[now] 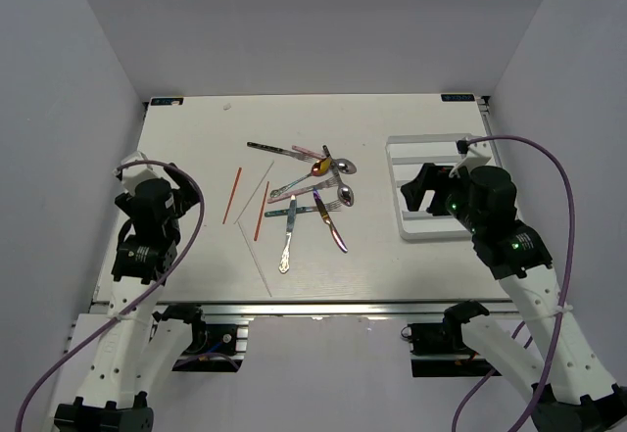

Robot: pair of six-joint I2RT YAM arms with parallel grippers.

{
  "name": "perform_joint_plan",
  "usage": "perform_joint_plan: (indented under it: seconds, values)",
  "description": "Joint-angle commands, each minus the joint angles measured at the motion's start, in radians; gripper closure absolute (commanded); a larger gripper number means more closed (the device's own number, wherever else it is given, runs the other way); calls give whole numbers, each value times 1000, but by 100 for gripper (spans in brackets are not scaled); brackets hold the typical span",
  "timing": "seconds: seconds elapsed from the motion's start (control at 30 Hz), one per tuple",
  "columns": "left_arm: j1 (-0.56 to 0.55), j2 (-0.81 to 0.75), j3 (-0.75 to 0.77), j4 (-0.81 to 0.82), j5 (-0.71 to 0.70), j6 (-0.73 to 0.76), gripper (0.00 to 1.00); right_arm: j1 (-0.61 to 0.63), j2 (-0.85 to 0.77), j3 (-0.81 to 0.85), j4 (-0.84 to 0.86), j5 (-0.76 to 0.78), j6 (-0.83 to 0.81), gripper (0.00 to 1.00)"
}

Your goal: Sort the eating utensils into containers

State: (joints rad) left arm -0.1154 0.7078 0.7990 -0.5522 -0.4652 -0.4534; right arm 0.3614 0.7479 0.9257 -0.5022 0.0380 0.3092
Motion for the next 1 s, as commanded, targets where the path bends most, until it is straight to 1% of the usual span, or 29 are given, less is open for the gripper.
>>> perform_joint_plan:
  seconds: [0.0, 0.07, 0.13, 0.2, 0.23, 0.27, 0.33, 0.37, 0.43, 0.47, 0.5, 0.53, 0.57, 0.6, 0.63, 0.67, 0.73, 0.77, 0.83, 0.97]
  values:
    - [-6, -31, 22, -8, -63, -18, 2, 2, 5, 12, 17, -4, -7, 11]
    - [-6, -25, 22, -8, -56, -16, 2, 2, 4, 9, 33, -21, -7, 11]
    - [-6, -19, 23, -9, -56, -18, 2, 2, -4, 1, 53, -108, -16, 11]
    - [-6, -11, 25, -6, -52, -16, 2, 2, -19, -19, 131, -212, -21, 11]
    - [-6, -8, 23, -3, -49, -16, 2, 2, -18, -31, 160, -228, -4, 11]
    - [-6, -2, 23, -2, -46, -16, 2, 4, 14, -33, 189, -242, 11, 11]
    - [-4, 4, 25, -2, -44, -14, 2, 17, 89, -7, 180, -265, 45, 11]
    - [-4, 7, 23, -2, -46, -14, 2, 69, 178, 14, 182, -251, 48, 11]
    - [-6, 13, 23, -3, -49, -14, 2, 150, 281, 51, 174, -111, 48, 11]
    - [-6, 16, 23, -5, -55, -14, 2, 227, 400, 112, 154, -55, 45, 11]
    - [-4, 19, 25, -12, -81, -14, 2, 267, 465, 151, 90, 77, 42, 11]
    - [-4, 19, 26, -17, -92, -14, 2, 305, 520, 185, 65, 144, 41, 11]
    - [-4, 21, 25, -18, -101, -14, 2, 368, 629, 212, 50, 204, 33, 11]
    - [-6, 21, 23, -15, -104, -14, 2, 388, 680, 266, 24, 261, 33, 11]
    - [-6, 21, 23, -12, -101, -13, 2, 401, 726, 286, 21, 275, 33, 13]
    - [-6, 22, 23, -12, -98, -13, 2, 421, 808, 304, 16, 293, 21, 18]
    - [-4, 33, 23, -12, -92, -11, 2, 433, 875, 346, 20, 289, -4, 24]
    - [-4, 38, 23, -14, -89, -11, 2, 439, 930, 355, 22, 280, -15, 31]
    - [-6, 45, 25, -17, -90, -11, 2, 450, 973, 372, 25, 250, -27, 36]
    - [-6, 53, 23, -11, -81, -8, 2, 485, 1065, 371, 42, 258, -35, 50]
